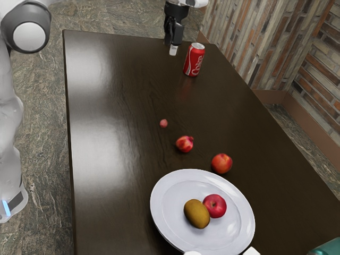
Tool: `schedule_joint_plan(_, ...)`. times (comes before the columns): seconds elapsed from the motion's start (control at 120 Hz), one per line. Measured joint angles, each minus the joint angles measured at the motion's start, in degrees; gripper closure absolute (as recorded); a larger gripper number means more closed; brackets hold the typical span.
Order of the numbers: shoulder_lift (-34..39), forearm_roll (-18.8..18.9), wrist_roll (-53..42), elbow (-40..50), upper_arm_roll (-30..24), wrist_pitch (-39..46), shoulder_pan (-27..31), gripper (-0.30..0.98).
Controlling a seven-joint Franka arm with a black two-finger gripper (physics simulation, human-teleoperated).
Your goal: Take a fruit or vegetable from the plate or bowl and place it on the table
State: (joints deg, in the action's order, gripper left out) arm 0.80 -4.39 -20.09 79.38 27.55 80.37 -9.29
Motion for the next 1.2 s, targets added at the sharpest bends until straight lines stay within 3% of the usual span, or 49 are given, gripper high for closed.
schedule_joint_plan(0.183, 0.02, -0.37, -4.26, -0.10, 1.54, 4.82, 11.12, 0.02)
schedule_joint_plan(0.275, 1.21, 1.99, -5.92, -13.67, -3.20, 3.87, 20.95, 0.02)
schedule_joint_plan(0.342, -4.42, 3.13, -6.29, -16.89, -6.30, 3.24, 27.48, 0.02)
schedule_joint_plan(0.375, -6.23, 3.55, -6.16, -16.97, -6.64, 2.95, 25.43, 0.02)
schedule_joint_plan(0.45, -8.79, 4.13, -5.68, -16.75, -7.02, 2.51, 10.85, 0.02)
schedule_joint_plan(0.483, -9.82, 4.00, -5.46, -16.45, -7.15, 2.34, 6.93, 0.02)
schedule_joint_plan(0.617, -12.56, 0.60, -4.02, -15.68, -8.27, 2.18, 5.19, 0.02)
schedule_joint_plan(0.75, -13.52, -1.28, -2.21, -15.42, -13.30, 3.55, 2.44, 0.02)
schedule_joint_plan(0.883, -0.48, 2.32, 1.34, 4.89, -14.91, 9.64, -8.13, 0.02)
schedule_joint_plan(0.95, 3.65, 3.64, 3.50, 13.74, -22.39, 14.28, -6.03, 0.02)
schedule_joint_plan(1.025, 1.32, 4.39, 6.75, 16.55, -28.84, 18.83, -1.31, 0.02)
schedule_joint_plan(1.2, -4.26, 5.10, 14.84, 16.37, -33.05, 26.36, 0.96, 0.02)
